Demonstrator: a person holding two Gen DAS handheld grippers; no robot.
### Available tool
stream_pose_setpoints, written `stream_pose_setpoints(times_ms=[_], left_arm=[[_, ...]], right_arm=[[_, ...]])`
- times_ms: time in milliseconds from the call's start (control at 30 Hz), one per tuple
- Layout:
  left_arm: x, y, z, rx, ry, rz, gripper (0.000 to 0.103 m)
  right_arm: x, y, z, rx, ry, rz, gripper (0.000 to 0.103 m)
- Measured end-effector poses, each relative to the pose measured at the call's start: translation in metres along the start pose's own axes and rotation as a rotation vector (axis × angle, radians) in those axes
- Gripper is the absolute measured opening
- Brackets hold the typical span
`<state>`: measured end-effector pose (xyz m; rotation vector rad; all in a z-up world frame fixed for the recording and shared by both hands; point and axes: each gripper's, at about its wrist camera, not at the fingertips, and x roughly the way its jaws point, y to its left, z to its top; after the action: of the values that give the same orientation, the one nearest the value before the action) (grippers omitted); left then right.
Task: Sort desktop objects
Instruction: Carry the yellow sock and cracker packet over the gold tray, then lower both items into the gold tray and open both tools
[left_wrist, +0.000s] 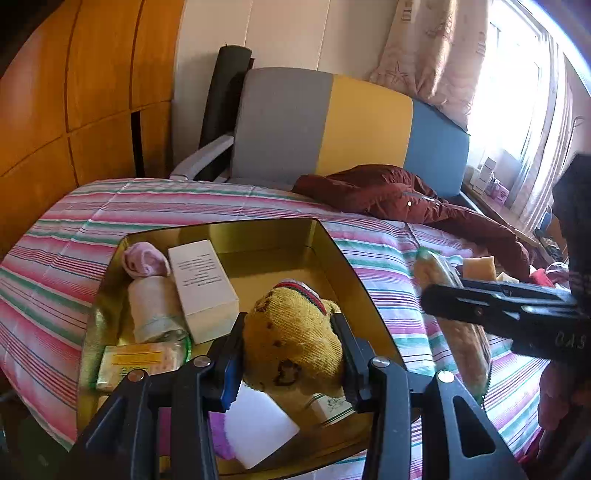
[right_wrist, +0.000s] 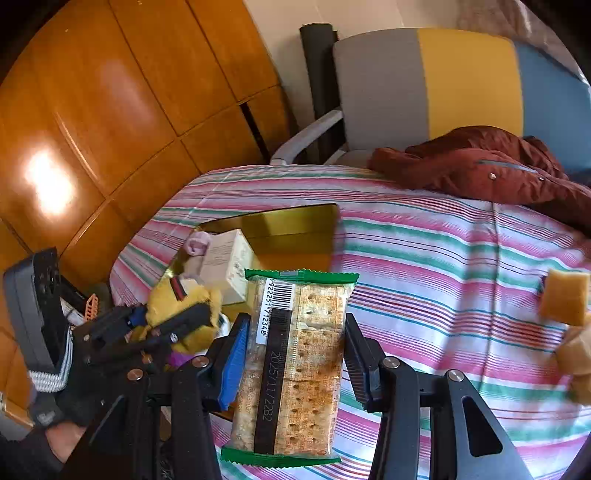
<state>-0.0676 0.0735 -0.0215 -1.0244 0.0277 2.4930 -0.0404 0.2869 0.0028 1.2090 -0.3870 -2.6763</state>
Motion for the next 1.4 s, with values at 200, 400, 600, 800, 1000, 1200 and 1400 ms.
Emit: stream_pose_setpoints(times_ms=[200, 400, 600, 800, 1000, 1200, 1400], left_arm=[[0.003, 0.009, -0.007, -0.018, 0.015, 0.006, 0.044], [0.008, 0.013, -0.012, -0.032, 0.028, 0.002, 0.044], [0.008, 0.015, -0.014, -0.033, 0.023, 0.010, 0.044], [0.008, 0.019, -0.015, -0.036, 0.020, 0.023, 0.044], [0.014, 0.022, -0.015, -0.042, 0.030, 0.032, 0.045], [0.024, 0.022, -0.017, -0.045, 0.048, 0.031, 0.045], [0.035, 0.023, -0.020, -0.050, 0.075, 0.020, 0.049]], right_arm=[[0.016, 0.020, 0.013, -0.018, 0.008, 0.001, 0.049], [0.031, 0.029, 0.022, -0.029, 0.027, -0.010, 0.049], [0.041, 0.032, 0.022, -0.025, 0.047, -0.011, 0.049], [0.046, 0.032, 0.023, -0.012, 0.048, -0.019, 0.049], [0.053, 0.034, 0.026, -0.012, 0.051, -0.037, 0.049], [0.060, 0.034, 0.028, -0.007, 0.061, -0.048, 0.049], [0.067, 0.032, 0.028, 0.005, 0.072, -0.054, 0.049]])
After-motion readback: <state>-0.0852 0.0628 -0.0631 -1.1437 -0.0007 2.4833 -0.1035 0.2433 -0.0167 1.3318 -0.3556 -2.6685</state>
